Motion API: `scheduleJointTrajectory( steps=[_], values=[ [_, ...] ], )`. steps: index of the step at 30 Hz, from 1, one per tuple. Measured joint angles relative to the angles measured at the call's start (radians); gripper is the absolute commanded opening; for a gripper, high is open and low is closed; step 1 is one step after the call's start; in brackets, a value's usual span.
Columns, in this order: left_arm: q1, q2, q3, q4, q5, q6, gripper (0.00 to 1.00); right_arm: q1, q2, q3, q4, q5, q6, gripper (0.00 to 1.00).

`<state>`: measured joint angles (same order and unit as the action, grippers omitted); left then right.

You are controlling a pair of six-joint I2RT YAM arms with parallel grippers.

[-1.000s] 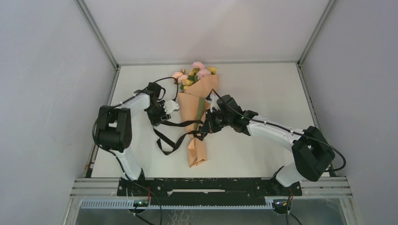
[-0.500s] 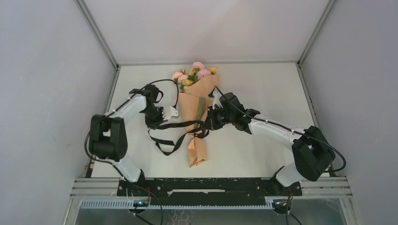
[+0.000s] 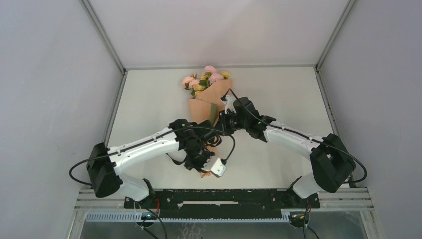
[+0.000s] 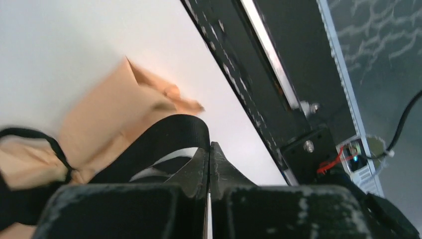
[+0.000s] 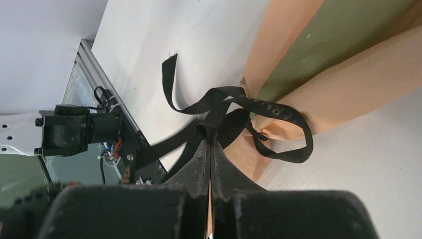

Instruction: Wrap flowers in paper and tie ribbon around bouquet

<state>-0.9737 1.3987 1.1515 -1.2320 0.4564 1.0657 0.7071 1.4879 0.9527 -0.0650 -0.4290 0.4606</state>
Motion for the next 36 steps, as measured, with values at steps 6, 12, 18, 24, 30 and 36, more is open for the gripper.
scheduleJointTrajectory(
  steps=[6,12,18,24,30,36],
  values=[
    [-0.141,0.126,0.125,0.103,0.066,-0.099,0.01,-0.007,-0.011,0.0,-0.015,-0.007,0.006,0.0],
    [-0.2,0.169,0.16,0.24,0.141,-0.211,0.04,-0.027,-0.039,0.0,-0.024,-0.035,0.007,0.0],
    [-0.222,0.19,0.158,0.508,0.138,-0.372,0.25,-0.038,-0.04,0.002,-0.03,-0.053,0.006,0.0],
    [-0.224,0.182,0.039,0.648,0.064,-0.373,0.53,-0.038,-0.04,0.002,-0.05,-0.053,0.006,0.0],
    [-0.215,0.063,-0.1,0.627,-0.06,-0.288,0.89,-0.025,-0.04,0.002,-0.058,-0.036,0.007,0.0],
    [-0.148,-0.135,-0.128,0.644,-0.07,-0.242,1.0,0.006,-0.04,0.002,-0.05,0.017,0.02,0.0]
  ],
)
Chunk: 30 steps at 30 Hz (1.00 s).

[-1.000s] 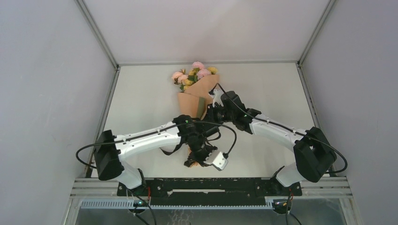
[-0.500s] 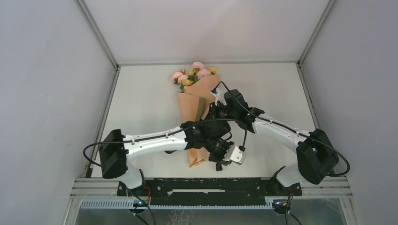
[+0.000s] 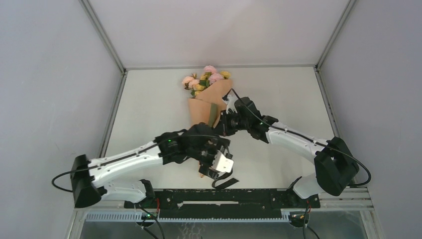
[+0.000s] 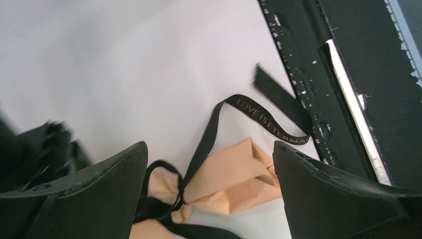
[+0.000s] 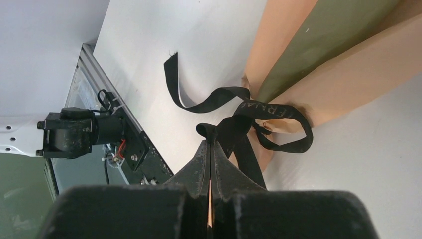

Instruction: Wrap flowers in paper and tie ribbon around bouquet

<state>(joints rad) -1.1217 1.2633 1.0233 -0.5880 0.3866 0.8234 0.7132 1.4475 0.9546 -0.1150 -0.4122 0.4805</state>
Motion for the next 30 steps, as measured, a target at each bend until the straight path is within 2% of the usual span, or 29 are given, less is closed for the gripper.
scheduleJointTrajectory(
  steps=[3,6,9,12,14,17,21,23,24,30],
  values=[
    [0.058,-0.115,-0.051,0.036,0.018,-0.013,1.0,0.014,0.0,0.0,0.01,0.026,0.011,0.0],
    [0.17,-0.223,-0.116,0.074,0.047,-0.068,1.0,0.028,0.0,0.0,0.021,0.058,0.028,0.0],
    [0.312,-0.319,-0.183,0.13,0.053,-0.186,1.0,0.054,0.002,0.0,0.039,0.104,0.042,0.0],
    [0.45,-0.382,-0.254,0.226,0.035,-0.364,1.0,0.092,0.014,0.0,0.073,0.153,0.047,0.0],
    [0.525,-0.401,-0.304,0.299,0.023,-0.469,0.94,0.122,0.03,0.0,0.104,0.187,0.05,0.0],
    [0.65,-0.403,-0.405,0.406,-0.005,-0.636,0.86,0.173,0.071,0.0,0.153,0.251,0.05,0.08],
    [0.763,-0.365,-0.503,0.494,-0.021,-0.788,0.8,0.233,0.158,0.016,0.222,0.305,0.035,0.25],
    [0.794,-0.355,-0.534,0.531,-0.026,-0.832,0.76,0.249,0.216,0.058,0.222,0.307,0.02,0.34],
    [0.805,-0.354,-0.544,0.55,-0.031,-0.849,0.75,0.259,0.256,0.095,0.218,0.307,0.002,0.43],
    [0.853,-0.357,-0.557,0.659,-0.073,-0.865,0.76,0.307,0.396,0.294,0.093,0.29,-0.146,0.59]
  ],
)
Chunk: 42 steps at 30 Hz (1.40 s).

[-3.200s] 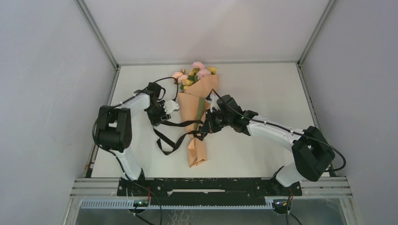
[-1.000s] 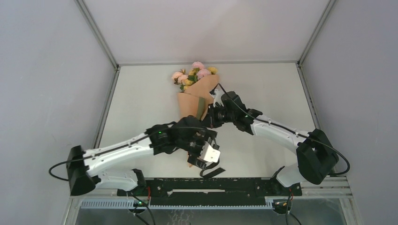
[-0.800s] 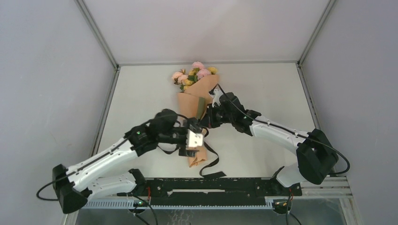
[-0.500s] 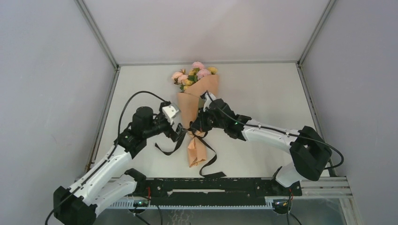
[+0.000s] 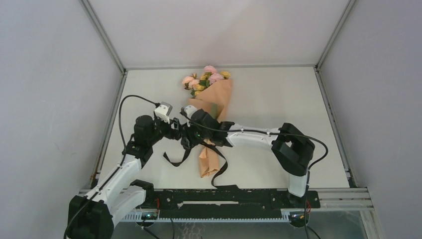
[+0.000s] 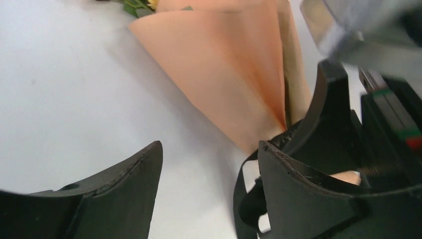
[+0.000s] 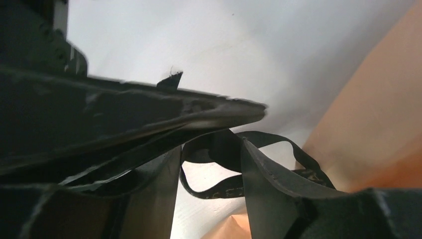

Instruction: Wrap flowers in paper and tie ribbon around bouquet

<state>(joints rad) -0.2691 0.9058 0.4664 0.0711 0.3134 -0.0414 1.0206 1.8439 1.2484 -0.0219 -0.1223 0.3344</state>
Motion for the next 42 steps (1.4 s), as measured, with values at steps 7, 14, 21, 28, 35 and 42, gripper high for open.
scheduleJointTrajectory(
  steps=[7,14,21,28,35,42],
  values=[
    [0.037,-0.008,-0.001,0.025,0.019,0.077,0.84,-0.003,0.015,0.111,-0.2,0.012,-0.125,0.79],
    [0.059,-0.008,0.016,-0.082,0.224,0.39,0.61,-0.01,-0.04,0.135,-0.395,-0.008,-0.223,0.77],
    [-0.055,-0.017,0.046,-0.491,0.435,0.977,0.33,-0.169,-0.187,0.079,-0.371,-0.122,-0.214,0.38],
    [-0.248,0.029,0.029,-0.384,0.464,1.1,0.32,-0.288,-0.061,0.079,-0.349,-0.242,-0.21,0.29],
    [-0.391,0.154,-0.034,-0.164,0.297,1.122,0.38,-0.295,-0.003,0.079,-0.365,-0.306,-0.229,0.26],
    [-0.415,0.237,-0.05,0.004,0.141,1.123,0.38,-0.316,0.039,0.079,-0.37,-0.358,-0.267,0.25]
  ],
)
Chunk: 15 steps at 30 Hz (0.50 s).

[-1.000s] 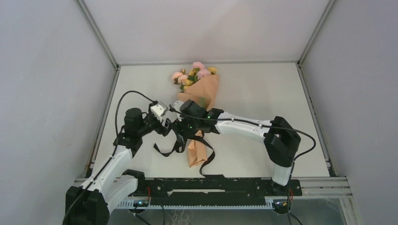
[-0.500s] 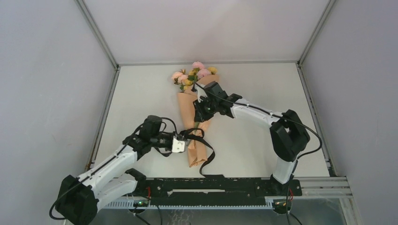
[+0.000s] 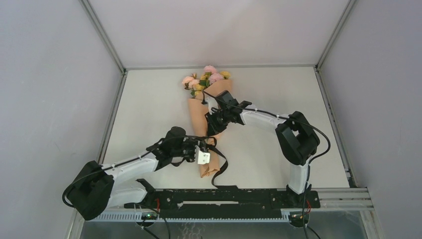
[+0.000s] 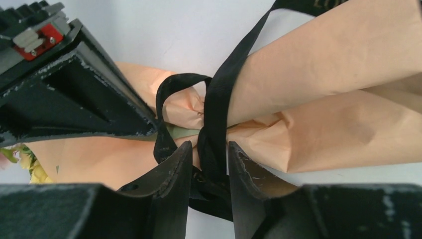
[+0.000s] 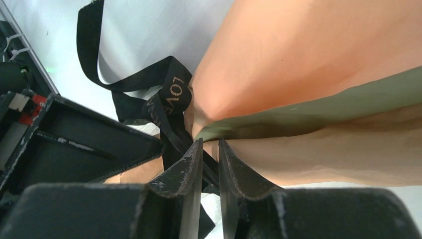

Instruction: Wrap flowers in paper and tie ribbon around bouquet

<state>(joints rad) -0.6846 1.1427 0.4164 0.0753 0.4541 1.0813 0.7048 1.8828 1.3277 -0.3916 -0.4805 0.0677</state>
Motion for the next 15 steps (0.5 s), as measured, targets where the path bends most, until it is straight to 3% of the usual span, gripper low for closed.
scheduleJointTrajectory(
  steps=[12,15],
  values=[
    [-0.005,0.097,0.001,0.057,-0.062,0.078,0.39,-0.023,0.04,0.0,-0.024,-0.201,-0.08,0.25],
    [-0.005,0.112,0.001,0.06,-0.061,0.1,0.46,-0.027,0.053,0.0,-0.033,-0.24,-0.091,0.24]
  ],
)
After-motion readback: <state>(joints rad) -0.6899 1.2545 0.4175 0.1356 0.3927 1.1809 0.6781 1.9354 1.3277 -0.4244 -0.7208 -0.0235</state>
